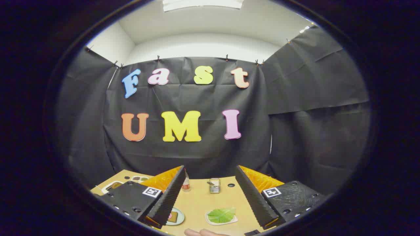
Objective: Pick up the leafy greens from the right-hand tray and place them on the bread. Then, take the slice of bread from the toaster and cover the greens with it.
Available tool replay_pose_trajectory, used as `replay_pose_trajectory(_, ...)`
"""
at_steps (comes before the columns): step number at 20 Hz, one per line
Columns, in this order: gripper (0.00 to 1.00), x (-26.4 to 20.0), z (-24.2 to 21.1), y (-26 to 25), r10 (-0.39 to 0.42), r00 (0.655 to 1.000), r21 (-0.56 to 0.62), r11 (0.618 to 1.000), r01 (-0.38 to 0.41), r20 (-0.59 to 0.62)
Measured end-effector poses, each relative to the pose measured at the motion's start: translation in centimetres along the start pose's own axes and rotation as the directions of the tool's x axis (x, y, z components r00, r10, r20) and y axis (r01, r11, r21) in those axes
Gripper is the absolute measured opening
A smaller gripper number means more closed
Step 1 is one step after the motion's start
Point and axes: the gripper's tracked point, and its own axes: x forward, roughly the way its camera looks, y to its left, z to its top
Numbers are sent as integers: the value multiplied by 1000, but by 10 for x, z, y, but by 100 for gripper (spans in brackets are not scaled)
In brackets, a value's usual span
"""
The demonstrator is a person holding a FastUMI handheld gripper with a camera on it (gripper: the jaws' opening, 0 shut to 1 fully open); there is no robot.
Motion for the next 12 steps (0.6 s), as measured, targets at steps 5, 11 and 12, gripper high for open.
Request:
replay_pose_trajectory(5, 96, -2, 5, -5, 2, 1000, -22, 1000, -1, 11)
replay_pose_trajectory(11, 96, 10, 5, -42, -13, 1000, -44, 999, 14, 10)
replay_pose_trajectory(12, 96, 12, 1, -48, -13, 1000, -39, 999, 13, 3)
